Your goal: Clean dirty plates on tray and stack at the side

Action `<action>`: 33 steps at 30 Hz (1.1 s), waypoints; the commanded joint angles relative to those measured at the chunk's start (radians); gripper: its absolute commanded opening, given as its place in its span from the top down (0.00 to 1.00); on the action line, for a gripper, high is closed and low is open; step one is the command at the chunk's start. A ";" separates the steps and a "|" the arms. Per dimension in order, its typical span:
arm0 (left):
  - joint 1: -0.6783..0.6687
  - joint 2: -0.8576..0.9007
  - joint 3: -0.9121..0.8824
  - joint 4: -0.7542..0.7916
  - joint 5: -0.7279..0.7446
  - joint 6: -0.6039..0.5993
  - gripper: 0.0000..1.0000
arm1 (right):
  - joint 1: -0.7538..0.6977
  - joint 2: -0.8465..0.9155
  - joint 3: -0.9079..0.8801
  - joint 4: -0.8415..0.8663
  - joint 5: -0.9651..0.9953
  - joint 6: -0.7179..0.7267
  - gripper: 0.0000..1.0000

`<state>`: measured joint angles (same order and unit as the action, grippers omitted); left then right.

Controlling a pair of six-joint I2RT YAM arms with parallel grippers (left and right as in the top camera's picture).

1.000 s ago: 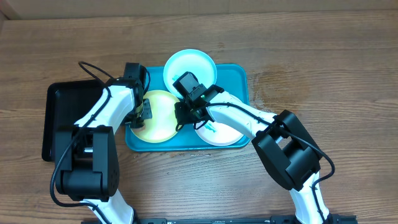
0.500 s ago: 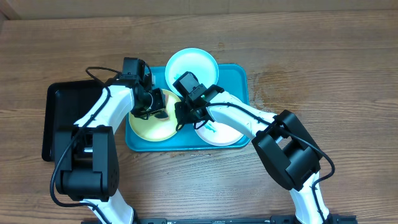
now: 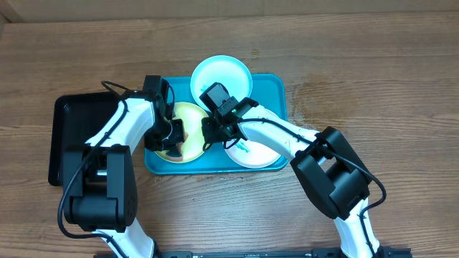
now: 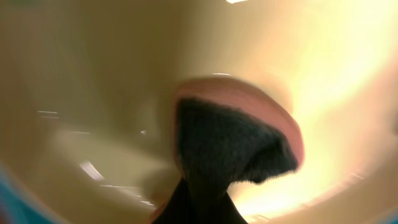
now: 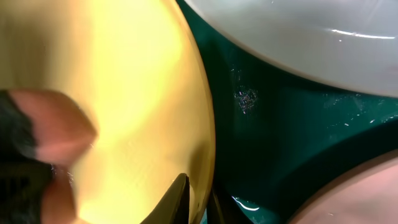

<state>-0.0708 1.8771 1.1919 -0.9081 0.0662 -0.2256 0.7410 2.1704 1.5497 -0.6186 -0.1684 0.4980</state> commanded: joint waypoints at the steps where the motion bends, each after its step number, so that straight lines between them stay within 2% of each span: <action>1: -0.002 0.016 0.016 0.042 -0.229 -0.061 0.96 | -0.002 0.001 -0.005 0.004 0.006 0.004 0.88; 5: -0.002 0.016 0.016 0.166 -0.192 -0.116 0.96 | -0.002 0.001 -0.005 0.004 0.006 0.004 0.88; 10: -0.002 0.016 0.016 0.278 0.050 -0.139 0.96 | -0.002 0.001 -0.005 0.004 0.006 0.004 0.88; 14: -0.010 0.016 0.015 0.286 0.158 -0.168 0.96 | -0.002 0.001 -0.005 0.009 0.006 0.004 0.88; 20: -0.065 0.016 0.012 0.246 0.167 -0.167 0.96 | -0.002 0.001 -0.005 0.016 0.006 0.004 0.88; 25: -0.108 0.016 0.012 0.176 0.087 -0.163 0.96 | -0.002 0.001 -0.005 0.013 -0.001 0.004 0.88; 28: -0.114 0.016 0.012 0.113 -0.028 -0.163 0.96 | -0.002 0.001 -0.005 0.008 -0.001 0.004 0.88; 33: -0.104 0.016 0.012 0.028 -0.307 -0.163 0.96 | -0.002 0.001 -0.005 0.004 -0.001 0.004 0.88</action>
<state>-0.1802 1.8790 1.1969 -0.8604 0.0006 -0.3862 0.7410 2.1704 1.5482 -0.6170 -0.1761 0.4976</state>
